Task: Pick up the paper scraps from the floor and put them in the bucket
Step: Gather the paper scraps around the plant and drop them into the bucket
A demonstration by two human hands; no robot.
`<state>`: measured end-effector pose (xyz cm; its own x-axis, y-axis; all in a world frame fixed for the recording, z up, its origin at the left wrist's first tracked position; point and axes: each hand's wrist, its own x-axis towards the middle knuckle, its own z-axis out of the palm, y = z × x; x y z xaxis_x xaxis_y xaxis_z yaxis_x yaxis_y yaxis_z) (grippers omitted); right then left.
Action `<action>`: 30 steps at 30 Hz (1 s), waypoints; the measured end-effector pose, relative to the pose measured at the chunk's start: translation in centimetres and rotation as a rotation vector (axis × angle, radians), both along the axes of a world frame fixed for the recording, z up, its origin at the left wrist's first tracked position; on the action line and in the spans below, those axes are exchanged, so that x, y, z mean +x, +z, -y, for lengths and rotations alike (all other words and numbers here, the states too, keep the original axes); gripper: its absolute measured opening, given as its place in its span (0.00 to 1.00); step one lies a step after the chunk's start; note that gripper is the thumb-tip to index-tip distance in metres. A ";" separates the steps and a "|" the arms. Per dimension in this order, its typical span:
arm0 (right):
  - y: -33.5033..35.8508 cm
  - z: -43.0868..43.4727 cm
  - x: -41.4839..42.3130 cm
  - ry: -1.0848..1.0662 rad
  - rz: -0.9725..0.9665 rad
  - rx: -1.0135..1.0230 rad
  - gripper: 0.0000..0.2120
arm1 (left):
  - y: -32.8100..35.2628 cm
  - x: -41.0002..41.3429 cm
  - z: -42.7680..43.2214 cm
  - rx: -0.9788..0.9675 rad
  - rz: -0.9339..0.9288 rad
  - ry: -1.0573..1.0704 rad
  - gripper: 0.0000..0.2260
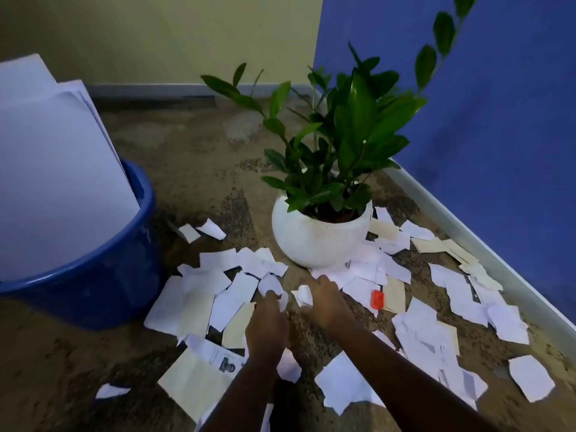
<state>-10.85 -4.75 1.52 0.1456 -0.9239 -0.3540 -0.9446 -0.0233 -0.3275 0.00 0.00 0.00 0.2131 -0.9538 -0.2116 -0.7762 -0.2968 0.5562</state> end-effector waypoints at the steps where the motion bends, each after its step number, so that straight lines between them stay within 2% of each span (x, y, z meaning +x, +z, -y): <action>1: 0.1 0.1 0.1 0.005 -0.003 0.008 0.25 | 0.2 0.4 0.0 0.024 -0.028 0.002 0.19; 3: 0.7 0.4 0.4 -0.017 0.029 0.034 0.24 | 0.9 1.4 0.2 0.032 -0.121 0.065 0.18; 6: 1.9 0.5 1.2 -0.084 0.182 0.056 0.21 | 2.4 3.4 0.7 0.024 -0.138 0.147 0.19; 9: 2.2 -0.2 2.2 -0.084 0.286 -0.033 0.19 | 3.2 5.4 0.4 0.017 -0.203 0.241 0.24; 12: 2.4 -0.5 4.0 -0.136 0.411 -0.087 0.08 | 3.6 7.0 -0.5 -0.011 -0.278 0.329 0.22; 14: 3.0 -0.4 5.6 -0.116 0.421 -0.050 0.01 | 3.4 7.7 -1.1 -0.033 -0.280 0.344 0.18; 20: 3.7 -1.1 9.1 -0.163 0.484 0.053 0.16 | 4.2 10.1 -1.6 -0.062 -0.248 0.330 0.20; 23: 5.4 -1.2 11.2 -0.208 0.619 -0.082 0.09 | 7.0 11.5 -1.1 -0.251 -0.176 0.308 0.19; 26: 8.9 -0.6 13.4 -0.245 0.764 -0.212 0.16 | 11.3 11.5 -0.6 -0.549 -0.215 0.292 0.16; 28: 11.4 -0.1 15.4 -0.269 0.859 -0.280 0.12 | 14.2 11.4 -0.4 -0.766 -0.194 0.252 0.10; 30: 13.8 0.3 17.3 -0.274 0.941 -0.347 0.08 | 17.1 12.0 -0.3 -0.925 -0.158 0.236 0.09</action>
<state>6.42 -5.09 15.29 -0.0053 -0.9963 0.0858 -0.2980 -0.0803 -0.9512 11.96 0.33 17.14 0.4545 -0.6935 0.5590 -0.6488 0.1722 0.7412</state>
